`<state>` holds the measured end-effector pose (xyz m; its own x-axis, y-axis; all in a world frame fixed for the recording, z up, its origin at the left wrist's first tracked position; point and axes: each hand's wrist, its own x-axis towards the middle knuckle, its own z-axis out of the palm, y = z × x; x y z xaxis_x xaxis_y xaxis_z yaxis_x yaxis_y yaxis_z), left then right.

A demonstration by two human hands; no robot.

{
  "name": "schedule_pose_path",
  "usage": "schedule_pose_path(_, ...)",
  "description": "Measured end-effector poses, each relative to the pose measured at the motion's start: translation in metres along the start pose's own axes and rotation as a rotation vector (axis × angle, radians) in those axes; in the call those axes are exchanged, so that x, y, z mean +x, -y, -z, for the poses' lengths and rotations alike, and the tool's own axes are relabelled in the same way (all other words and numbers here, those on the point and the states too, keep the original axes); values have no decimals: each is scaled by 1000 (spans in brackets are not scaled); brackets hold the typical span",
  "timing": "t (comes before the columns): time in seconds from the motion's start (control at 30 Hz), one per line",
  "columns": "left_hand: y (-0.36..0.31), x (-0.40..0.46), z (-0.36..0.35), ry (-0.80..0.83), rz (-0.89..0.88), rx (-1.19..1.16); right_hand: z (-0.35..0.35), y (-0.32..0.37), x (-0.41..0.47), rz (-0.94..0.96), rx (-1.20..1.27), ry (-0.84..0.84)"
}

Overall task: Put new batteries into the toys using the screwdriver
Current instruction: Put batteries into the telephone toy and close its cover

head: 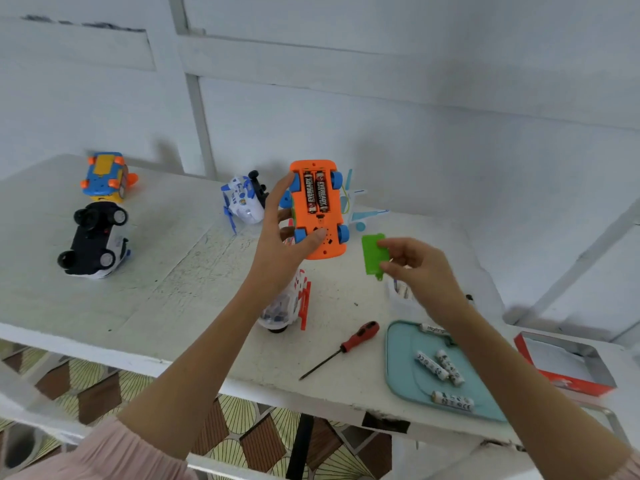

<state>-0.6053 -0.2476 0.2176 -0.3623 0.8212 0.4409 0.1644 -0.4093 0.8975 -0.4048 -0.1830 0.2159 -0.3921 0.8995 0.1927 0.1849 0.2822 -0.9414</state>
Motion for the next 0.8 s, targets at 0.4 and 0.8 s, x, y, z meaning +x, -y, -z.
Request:
schedule_pose_path(0.4,5,0,-41,187,6,-11,16,50,-9,168,208,9)
schedule_pose_path(0.8,2,-5,-47,203,30,-55,-1,54,-1,124,164,-103)
